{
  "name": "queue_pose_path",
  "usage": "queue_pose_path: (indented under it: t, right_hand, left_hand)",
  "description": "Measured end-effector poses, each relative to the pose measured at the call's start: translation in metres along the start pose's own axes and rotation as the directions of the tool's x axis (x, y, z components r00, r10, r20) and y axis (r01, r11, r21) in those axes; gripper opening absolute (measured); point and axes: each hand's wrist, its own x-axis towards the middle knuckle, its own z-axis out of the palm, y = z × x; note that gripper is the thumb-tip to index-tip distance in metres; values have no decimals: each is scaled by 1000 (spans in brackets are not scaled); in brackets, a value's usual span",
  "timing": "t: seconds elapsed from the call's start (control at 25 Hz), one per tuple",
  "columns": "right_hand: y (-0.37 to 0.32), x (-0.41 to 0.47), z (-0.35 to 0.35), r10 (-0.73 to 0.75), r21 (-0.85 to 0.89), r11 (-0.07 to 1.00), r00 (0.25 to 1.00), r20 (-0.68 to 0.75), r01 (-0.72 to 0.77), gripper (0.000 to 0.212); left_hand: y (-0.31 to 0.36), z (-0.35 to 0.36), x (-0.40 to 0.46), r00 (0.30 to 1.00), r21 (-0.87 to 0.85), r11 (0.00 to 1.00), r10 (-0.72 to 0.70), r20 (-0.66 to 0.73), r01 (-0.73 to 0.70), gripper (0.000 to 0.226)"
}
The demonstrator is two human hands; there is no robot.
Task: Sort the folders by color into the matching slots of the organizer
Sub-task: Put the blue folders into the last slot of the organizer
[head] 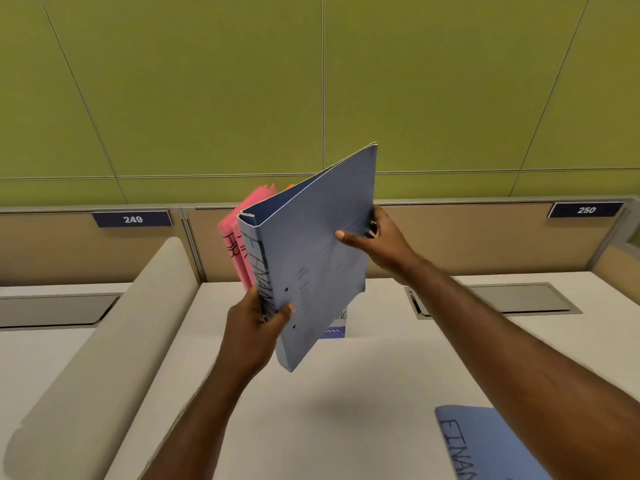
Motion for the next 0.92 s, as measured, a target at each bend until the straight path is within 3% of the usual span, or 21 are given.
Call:
queue_pose_path:
  t: [0.36, 0.68, 0.92]
  right_hand:
    - [-47, 86, 17, -98, -32, 994, 983, 154, 104, 111]
    - [-51, 147, 26, -72, 81, 995, 987, 147, 60, 101]
    - [-34, 177, 26, -30, 147, 989, 989, 145, 9, 109]
  left_hand:
    - [10, 4, 46, 986, -15, 997, 75, -151, -78, 35]
    - [18, 34, 93, 971, 11, 996, 87, -224, -86, 34]
    - [13, 63, 118, 956, 37, 994, 109, -274, -103, 35]
